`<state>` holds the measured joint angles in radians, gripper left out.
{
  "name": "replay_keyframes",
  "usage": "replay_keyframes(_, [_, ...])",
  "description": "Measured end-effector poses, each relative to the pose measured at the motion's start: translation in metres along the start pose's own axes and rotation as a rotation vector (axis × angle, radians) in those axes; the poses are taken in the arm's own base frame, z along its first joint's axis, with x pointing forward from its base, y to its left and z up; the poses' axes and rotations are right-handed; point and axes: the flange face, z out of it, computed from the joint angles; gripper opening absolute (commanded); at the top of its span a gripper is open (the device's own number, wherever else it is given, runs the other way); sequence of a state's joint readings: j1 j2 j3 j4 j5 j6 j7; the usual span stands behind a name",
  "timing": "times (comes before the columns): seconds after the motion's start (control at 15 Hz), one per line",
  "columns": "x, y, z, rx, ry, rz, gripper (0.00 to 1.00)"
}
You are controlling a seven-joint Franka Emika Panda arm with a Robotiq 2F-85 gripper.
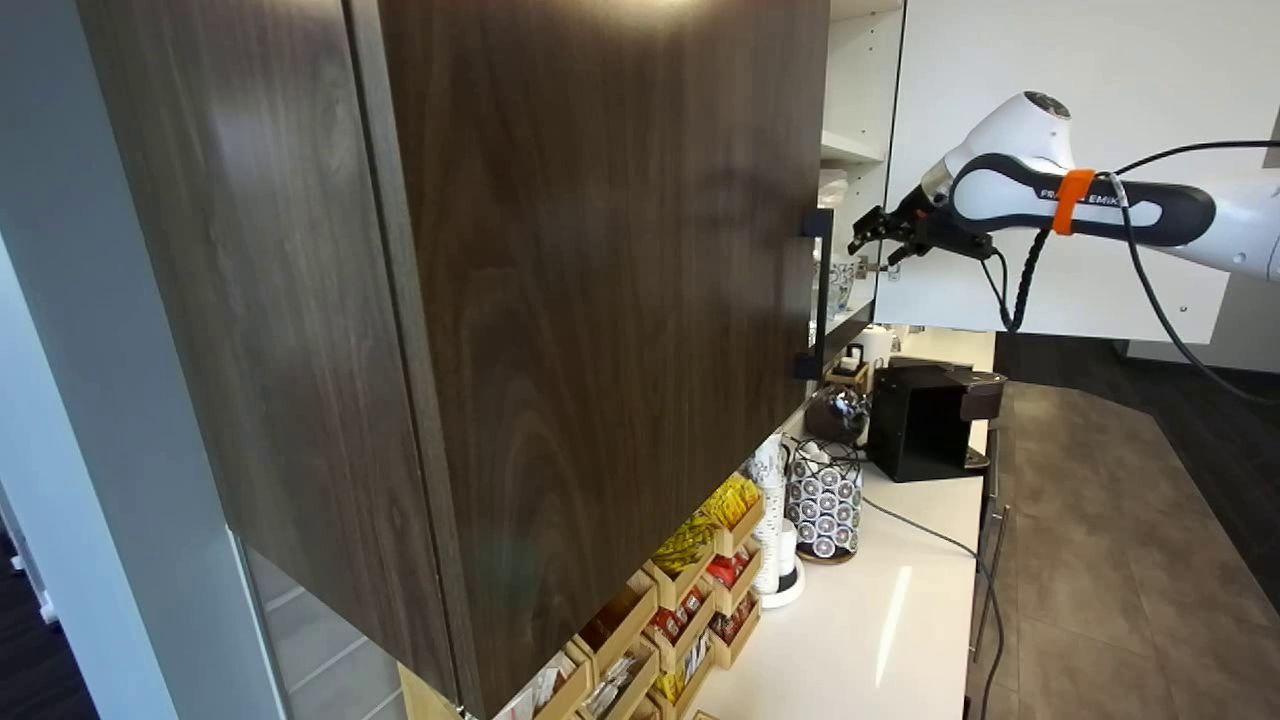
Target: Remove the coffee cup from the bottom shelf of the upper cabinet and put it on the counter
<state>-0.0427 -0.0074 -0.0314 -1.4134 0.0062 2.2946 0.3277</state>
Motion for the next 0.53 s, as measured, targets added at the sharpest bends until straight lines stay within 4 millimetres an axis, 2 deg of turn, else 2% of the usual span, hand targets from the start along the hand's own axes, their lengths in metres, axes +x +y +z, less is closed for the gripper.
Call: replay_keyframes(0.53, [-0.005,0.002,0.023,-0.009,-0.031,0.009,0.11])
